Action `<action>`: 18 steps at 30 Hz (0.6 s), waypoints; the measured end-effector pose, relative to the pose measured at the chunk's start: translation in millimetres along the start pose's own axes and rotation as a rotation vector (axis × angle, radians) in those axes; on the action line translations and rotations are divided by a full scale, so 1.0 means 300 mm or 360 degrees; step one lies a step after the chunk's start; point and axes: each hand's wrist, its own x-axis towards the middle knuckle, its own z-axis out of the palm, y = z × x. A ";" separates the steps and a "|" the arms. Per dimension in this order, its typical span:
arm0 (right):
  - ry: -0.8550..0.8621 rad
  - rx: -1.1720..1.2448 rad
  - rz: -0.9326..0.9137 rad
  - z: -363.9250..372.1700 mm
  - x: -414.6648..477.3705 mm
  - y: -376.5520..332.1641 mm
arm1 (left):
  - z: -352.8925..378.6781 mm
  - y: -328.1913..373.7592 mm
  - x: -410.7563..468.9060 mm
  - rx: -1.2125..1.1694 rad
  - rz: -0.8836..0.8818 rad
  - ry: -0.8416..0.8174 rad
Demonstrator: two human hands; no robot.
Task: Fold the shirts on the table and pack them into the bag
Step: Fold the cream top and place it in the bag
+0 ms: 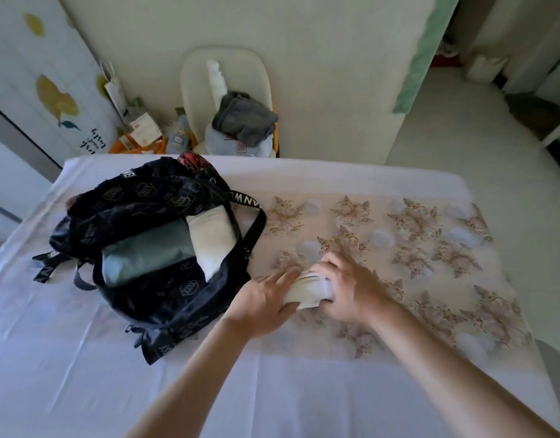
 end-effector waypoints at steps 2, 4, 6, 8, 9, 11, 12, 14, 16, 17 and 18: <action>0.0079 0.0029 -0.0034 -0.066 0.069 -0.107 | -0.124 -0.062 -0.038 0.0022 -0.0023 0.0005; 0.0129 0.0040 -0.0042 -0.111 0.140 -0.225 | -0.254 -0.140 -0.093 0.0107 -0.0086 -0.0103; 0.0147 0.0075 -0.0034 -0.131 0.214 -0.327 | -0.353 -0.237 -0.160 0.0102 -0.0161 -0.0152; 0.0164 0.0168 -0.0009 -0.146 0.288 -0.420 | -0.425 -0.337 -0.237 -0.0180 -0.0303 -0.0038; 0.0174 0.0218 0.0007 -0.154 0.320 -0.463 | -0.451 -0.381 -0.276 -0.0332 -0.0367 0.0064; 0.0158 0.0300 0.0042 -0.167 0.379 -0.553 | -0.499 -0.459 -0.343 -0.0469 -0.0418 0.0244; 0.0142 0.0333 0.0057 -0.168 0.407 -0.597 | -0.522 -0.492 -0.368 -0.0479 -0.0406 0.0312; 0.0131 0.0390 0.0073 -0.150 0.465 -0.678 | -0.556 -0.557 -0.408 -0.0493 -0.0408 0.0405; 0.0142 0.0472 0.0128 -0.112 0.519 -0.749 | -0.564 -0.630 -0.436 -0.0531 -0.0514 0.0415; 0.0137 0.0547 0.0203 -0.084 0.545 -0.777 | -0.555 -0.666 -0.450 -0.0561 -0.0612 0.0385; 0.0126 0.0641 0.0290 -0.049 0.570 -0.800 | -0.538 -0.700 -0.464 -0.0598 -0.0719 0.0345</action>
